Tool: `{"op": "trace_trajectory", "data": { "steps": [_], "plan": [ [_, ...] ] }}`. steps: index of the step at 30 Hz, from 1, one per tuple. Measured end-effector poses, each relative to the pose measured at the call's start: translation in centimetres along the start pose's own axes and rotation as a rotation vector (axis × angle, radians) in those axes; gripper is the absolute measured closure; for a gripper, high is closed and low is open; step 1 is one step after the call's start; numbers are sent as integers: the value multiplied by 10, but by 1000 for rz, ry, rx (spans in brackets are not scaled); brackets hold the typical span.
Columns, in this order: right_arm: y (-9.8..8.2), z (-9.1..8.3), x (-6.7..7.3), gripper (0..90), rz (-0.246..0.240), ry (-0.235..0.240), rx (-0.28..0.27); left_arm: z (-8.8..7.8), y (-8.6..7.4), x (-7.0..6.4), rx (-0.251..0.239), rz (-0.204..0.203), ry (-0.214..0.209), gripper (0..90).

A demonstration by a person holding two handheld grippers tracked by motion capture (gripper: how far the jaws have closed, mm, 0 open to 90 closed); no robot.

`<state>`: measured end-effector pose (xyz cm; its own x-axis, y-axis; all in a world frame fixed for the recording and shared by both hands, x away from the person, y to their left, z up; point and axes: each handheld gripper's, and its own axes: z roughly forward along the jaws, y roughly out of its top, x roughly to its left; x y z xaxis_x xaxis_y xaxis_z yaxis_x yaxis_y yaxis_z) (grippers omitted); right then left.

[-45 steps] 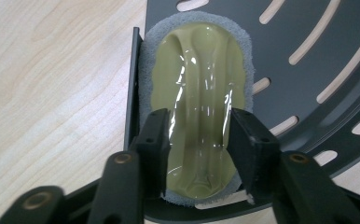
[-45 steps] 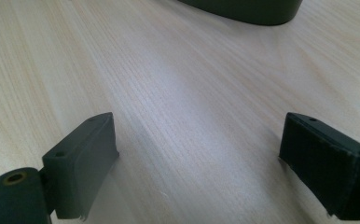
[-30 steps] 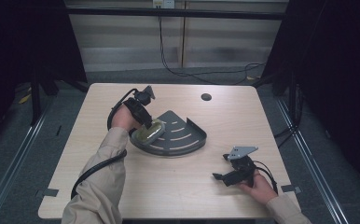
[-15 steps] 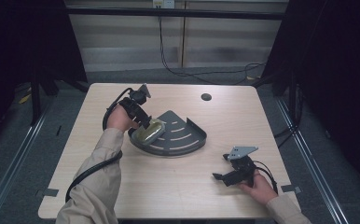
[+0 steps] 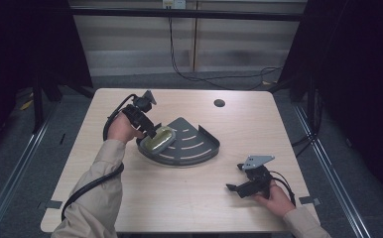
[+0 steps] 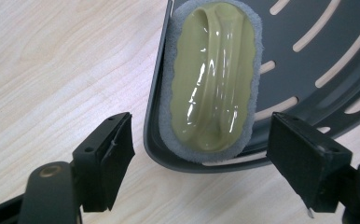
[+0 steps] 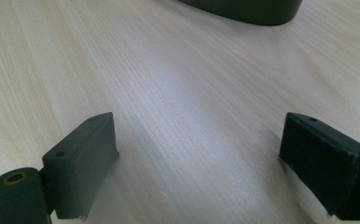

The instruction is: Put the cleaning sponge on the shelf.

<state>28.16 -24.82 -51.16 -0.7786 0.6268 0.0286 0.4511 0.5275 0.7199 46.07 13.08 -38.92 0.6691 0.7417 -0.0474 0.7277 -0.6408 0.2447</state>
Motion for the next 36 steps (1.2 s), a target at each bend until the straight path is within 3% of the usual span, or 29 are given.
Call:
{"op": "trace_trajectory", "data": {
  "steps": [19,36],
  "plan": [
    [0,0,0,104,0,0,0,-8,-31,10,-14,-23,-8,197],
    [0,0,0,104,3,0,1,-2,-61,12,-26,-21,-21,198]
  ]
}}
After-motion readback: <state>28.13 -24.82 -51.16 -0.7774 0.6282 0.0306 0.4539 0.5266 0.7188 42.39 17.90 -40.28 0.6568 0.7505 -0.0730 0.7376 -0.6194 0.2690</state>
